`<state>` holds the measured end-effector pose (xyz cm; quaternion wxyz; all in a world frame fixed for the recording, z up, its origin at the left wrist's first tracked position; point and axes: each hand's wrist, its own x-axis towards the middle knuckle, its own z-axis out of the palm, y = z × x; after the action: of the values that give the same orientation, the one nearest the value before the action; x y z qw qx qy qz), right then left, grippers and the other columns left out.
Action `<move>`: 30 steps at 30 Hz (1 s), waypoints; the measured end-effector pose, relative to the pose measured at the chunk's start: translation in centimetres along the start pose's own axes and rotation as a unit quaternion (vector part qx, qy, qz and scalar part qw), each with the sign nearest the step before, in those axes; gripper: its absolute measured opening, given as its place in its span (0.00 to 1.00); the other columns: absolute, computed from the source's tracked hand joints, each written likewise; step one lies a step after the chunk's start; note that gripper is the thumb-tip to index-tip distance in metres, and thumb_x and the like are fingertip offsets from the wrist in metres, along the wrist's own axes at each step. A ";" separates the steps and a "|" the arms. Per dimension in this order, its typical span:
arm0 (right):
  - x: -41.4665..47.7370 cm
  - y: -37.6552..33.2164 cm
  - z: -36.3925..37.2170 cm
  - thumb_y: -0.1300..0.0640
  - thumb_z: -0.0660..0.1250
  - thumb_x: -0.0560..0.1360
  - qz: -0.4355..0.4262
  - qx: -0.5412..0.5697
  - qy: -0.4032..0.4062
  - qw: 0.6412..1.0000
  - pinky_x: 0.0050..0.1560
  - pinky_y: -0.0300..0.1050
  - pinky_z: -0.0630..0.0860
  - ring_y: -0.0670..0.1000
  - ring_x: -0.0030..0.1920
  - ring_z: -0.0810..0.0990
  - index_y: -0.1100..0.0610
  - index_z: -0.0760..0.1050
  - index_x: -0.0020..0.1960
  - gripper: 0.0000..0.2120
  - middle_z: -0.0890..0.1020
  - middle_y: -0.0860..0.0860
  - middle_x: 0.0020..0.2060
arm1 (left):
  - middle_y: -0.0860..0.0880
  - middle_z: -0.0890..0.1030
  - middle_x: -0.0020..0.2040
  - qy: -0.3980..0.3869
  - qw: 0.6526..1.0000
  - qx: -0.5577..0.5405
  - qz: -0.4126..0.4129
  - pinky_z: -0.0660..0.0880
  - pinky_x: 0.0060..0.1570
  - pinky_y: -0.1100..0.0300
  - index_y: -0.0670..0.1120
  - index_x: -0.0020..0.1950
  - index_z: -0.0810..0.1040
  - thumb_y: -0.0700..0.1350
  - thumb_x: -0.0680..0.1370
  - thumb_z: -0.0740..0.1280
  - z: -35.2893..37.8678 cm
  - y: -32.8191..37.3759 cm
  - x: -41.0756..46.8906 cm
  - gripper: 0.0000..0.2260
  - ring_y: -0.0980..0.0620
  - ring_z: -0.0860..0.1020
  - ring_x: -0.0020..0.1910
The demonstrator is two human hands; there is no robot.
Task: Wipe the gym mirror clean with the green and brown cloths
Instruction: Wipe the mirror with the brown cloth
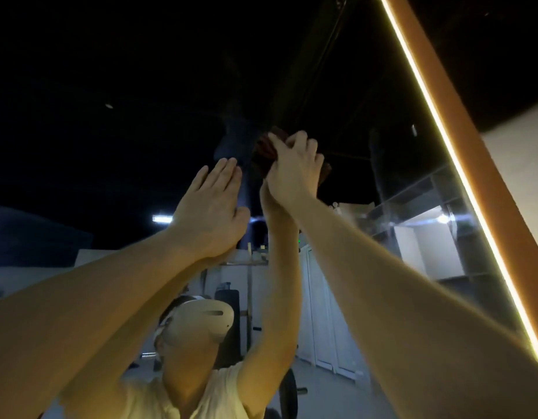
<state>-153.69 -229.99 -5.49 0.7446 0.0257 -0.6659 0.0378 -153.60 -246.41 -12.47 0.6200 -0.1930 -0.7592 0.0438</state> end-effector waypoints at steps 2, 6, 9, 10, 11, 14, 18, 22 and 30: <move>-5.7 0.5 -0.3 0.56 0.64 0.77 -0.065 0.061 0.005 0.996 0.65 0.55 0.67 0.57 0.64 0.68 0.46 0.68 0.78 0.29 0.70 0.55 0.64 | 0.43 0.47 0.85 0.025 0.999 -0.029 -0.032 0.40 0.82 0.51 0.42 0.84 0.47 0.55 0.78 0.40 -0.2 1.1 -0.2 0.36 0.49 0.45 0.84; -16.5 6.6 -1.8 0.51 0.70 0.73 -0.250 0.071 -0.063 0.964 0.54 0.54 0.72 0.55 0.53 0.70 0.47 0.65 0.76 0.33 0.70 0.54 0.54 | 0.40 0.55 0.84 0.061 0.997 -0.033 -0.027 0.47 0.82 0.47 0.39 0.83 0.54 0.56 0.80 0.40 1.3 3.7 -1.5 0.35 0.45 0.52 0.83; -12.1 12.8 -2.3 0.52 0.71 0.75 -0.200 0.004 -0.086 0.976 0.58 0.54 0.73 0.57 0.55 0.70 0.41 0.58 0.78 0.36 0.68 0.56 0.58 | 0.40 0.45 0.84 0.032 0.999 0.012 -0.033 0.42 0.82 0.46 0.40 0.84 0.44 0.62 0.82 0.38 2.7 4.7 -1.8 0.37 0.45 0.43 0.84; -9.4 14.8 -2.5 0.54 0.69 0.76 -0.147 -0.013 -0.068 0.987 0.60 0.56 0.73 0.58 0.57 0.70 0.41 0.58 0.78 0.34 0.68 0.57 0.60 | 0.41 0.41 0.84 0.025 0.999 0.019 -0.038 0.41 0.82 0.45 0.40 0.84 0.41 0.65 0.82 0.38 3.0 4.8 -1.8 0.38 0.45 0.40 0.83; -6.8 16.8 -2.6 0.56 0.67 0.77 -0.083 -0.024 -0.055 0.995 0.61 0.57 0.72 0.60 0.59 0.70 0.42 0.61 0.78 0.32 0.69 0.58 0.61 | 0.41 0.39 0.84 0.022 0.999 0.026 -0.039 0.41 0.82 0.45 0.40 0.83 0.38 0.67 0.80 0.36 3.1 4.8 -1.8 0.40 0.46 0.38 0.83; -3.3 19.3 -1.9 0.56 0.64 0.79 0.142 -0.044 0.013 0.989 0.64 0.59 0.71 0.64 0.62 0.71 0.46 0.65 0.76 0.26 0.70 0.60 0.62 | 0.42 0.37 0.84 0.026 0.998 0.028 -0.041 0.41 0.82 0.45 0.41 0.83 0.37 0.68 0.78 0.33 3.4 4.9 -1.9 0.42 0.47 0.35 0.82; -10.0 11.9 -0.5 0.52 0.64 0.79 0.141 0.007 0.038 0.989 0.65 0.57 0.70 0.58 0.62 0.71 0.49 0.65 0.77 0.26 0.69 0.58 0.62 | 0.42 0.40 0.84 0.035 0.999 0.023 -0.032 0.41 0.82 0.46 0.41 0.84 0.40 0.65 0.80 0.39 3.4 4.7 -1.8 0.39 0.47 0.38 0.83; -22.3 6.3 -2.8 0.47 0.75 0.71 -0.152 0.101 -0.047 0.982 0.53 0.51 0.79 0.51 0.52 0.69 0.49 0.66 0.74 0.35 0.68 0.52 0.54 | 0.44 0.44 0.85 0.037 0.999 -0.019 -0.007 0.33 0.78 0.55 0.43 0.84 0.44 0.60 0.79 0.39 2.9 3.4 -1.9 0.36 0.53 0.38 0.81; -4.5 8.1 -1.7 0.53 0.65 0.79 -0.013 -0.038 -0.033 0.999 0.63 0.54 0.70 0.60 0.64 0.70 0.45 0.60 0.80 0.31 0.68 0.58 0.65 | 0.41 0.45 0.85 0.047 0.998 0.012 -0.029 0.45 0.82 0.47 0.40 0.84 0.44 0.63 0.82 0.38 2.4 0.9 -6.7 0.37 0.45 0.43 0.84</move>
<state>-153.23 -221.85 -10.22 0.7234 0.0075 -0.6903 0.0017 -154.63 -247.51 -19.50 0.6581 -0.1651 -0.7341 0.0260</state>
